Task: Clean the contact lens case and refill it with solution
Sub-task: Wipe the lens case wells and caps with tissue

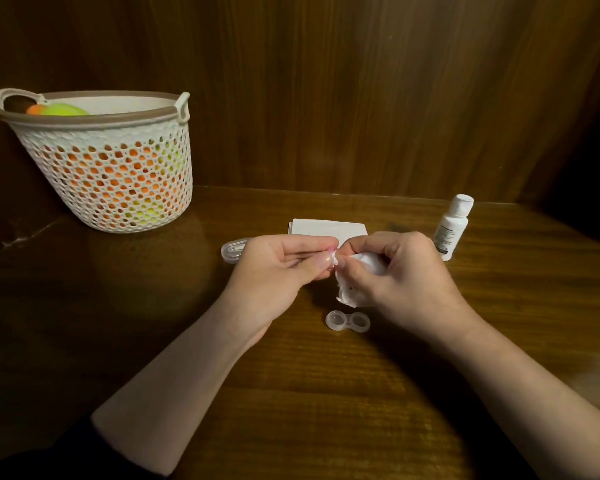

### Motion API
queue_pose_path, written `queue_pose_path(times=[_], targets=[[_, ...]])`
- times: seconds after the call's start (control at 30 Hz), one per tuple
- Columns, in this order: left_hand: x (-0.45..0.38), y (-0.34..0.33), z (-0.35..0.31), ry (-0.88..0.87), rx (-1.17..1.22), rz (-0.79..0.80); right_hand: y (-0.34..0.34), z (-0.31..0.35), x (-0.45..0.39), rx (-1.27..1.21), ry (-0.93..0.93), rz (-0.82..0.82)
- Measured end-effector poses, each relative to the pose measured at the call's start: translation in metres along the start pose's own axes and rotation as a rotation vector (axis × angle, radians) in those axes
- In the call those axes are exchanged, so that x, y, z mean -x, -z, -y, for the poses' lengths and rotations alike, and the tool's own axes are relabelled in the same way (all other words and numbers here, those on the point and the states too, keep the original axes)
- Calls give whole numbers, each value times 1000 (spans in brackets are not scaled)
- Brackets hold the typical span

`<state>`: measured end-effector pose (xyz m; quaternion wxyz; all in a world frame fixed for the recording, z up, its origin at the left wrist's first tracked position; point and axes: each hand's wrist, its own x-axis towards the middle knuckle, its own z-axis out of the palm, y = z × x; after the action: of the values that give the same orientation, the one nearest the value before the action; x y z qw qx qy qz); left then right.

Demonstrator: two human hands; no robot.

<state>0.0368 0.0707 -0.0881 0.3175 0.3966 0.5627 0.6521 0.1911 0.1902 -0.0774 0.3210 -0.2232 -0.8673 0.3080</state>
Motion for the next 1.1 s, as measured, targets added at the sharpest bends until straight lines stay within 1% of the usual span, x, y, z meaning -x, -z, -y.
queue_pose_path(times=[0.1,0.2,0.33,0.47,0.6,0.67,0.73,0.83,0.9,1.0,1.1], targets=[[1,-1,0,-7,8,6,1,-1,1,-69,-11,13],[1,-2,-1,2,13,15,-1,-1,2,-151,-27,-67],[1,-3,-2,13,24,16,-3,-1,0,-88,-21,-135],[0,0,-2,-15,9,-1,-2,0,-2,-68,-32,-75],[0,0,-1,-27,4,8,3,2,-2,-154,-46,34],[0,-1,0,-29,5,18,4,3,0,-224,-28,22],[0,-2,0,-25,17,30,3,4,2,-272,-35,-22],[0,-3,0,-15,12,26,1,3,2,-187,-52,-99],[-1,-3,0,-15,12,20,1,2,1,-133,-68,-104],[-2,-2,2,-19,15,10,2,2,0,-114,-70,-51],[-2,0,4,-18,-1,19,5,2,-1,-108,-63,34]])
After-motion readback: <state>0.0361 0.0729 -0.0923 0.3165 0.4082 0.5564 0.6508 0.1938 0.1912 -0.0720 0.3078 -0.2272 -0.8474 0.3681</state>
